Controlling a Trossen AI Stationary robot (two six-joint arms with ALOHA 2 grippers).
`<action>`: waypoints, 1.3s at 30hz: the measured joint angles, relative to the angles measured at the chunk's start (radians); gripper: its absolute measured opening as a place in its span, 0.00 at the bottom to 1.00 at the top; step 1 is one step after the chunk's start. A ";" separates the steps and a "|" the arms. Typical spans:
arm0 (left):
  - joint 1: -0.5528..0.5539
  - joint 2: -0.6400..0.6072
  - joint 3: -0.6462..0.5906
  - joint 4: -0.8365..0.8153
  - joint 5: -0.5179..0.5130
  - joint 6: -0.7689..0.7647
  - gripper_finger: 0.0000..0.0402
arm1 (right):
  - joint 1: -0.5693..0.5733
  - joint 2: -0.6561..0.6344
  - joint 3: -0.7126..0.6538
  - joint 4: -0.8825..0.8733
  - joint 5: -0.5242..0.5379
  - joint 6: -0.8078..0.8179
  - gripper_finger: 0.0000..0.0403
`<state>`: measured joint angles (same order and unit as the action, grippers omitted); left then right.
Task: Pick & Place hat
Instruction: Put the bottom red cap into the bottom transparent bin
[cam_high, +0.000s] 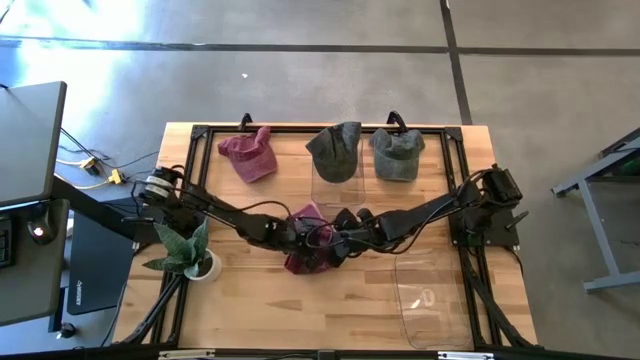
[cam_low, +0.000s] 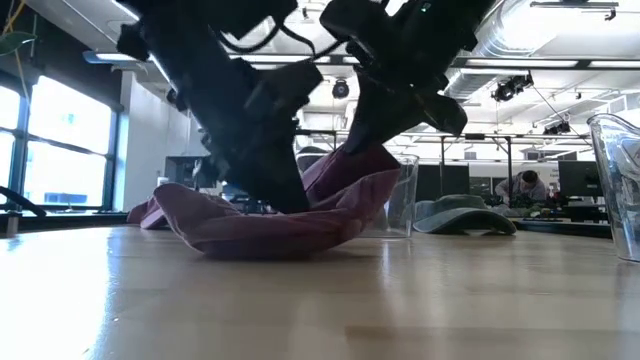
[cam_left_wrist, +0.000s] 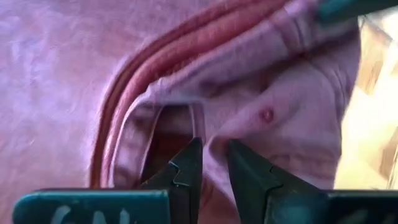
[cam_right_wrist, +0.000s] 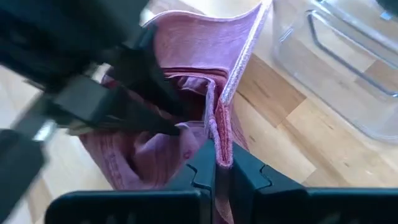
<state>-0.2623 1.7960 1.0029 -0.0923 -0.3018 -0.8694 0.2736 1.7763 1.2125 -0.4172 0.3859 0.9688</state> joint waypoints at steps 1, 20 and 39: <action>0.000 0.015 0.001 0.022 0.004 0.000 0.18 | 0.003 0.000 0.000 0.006 0.000 0.000 0.06; 0.031 0.010 -0.001 -0.020 0.302 0.126 0.18 | -0.012 -0.035 0.000 0.006 -0.035 0.105 0.04; -0.174 -0.307 0.000 -0.440 0.262 0.306 0.18 | -0.059 -0.163 0.000 0.021 -0.186 -0.194 0.53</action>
<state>-0.4367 1.4895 1.0027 -0.5321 -0.0401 -0.5634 0.2148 1.6132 1.2129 -0.3962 0.2001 0.7747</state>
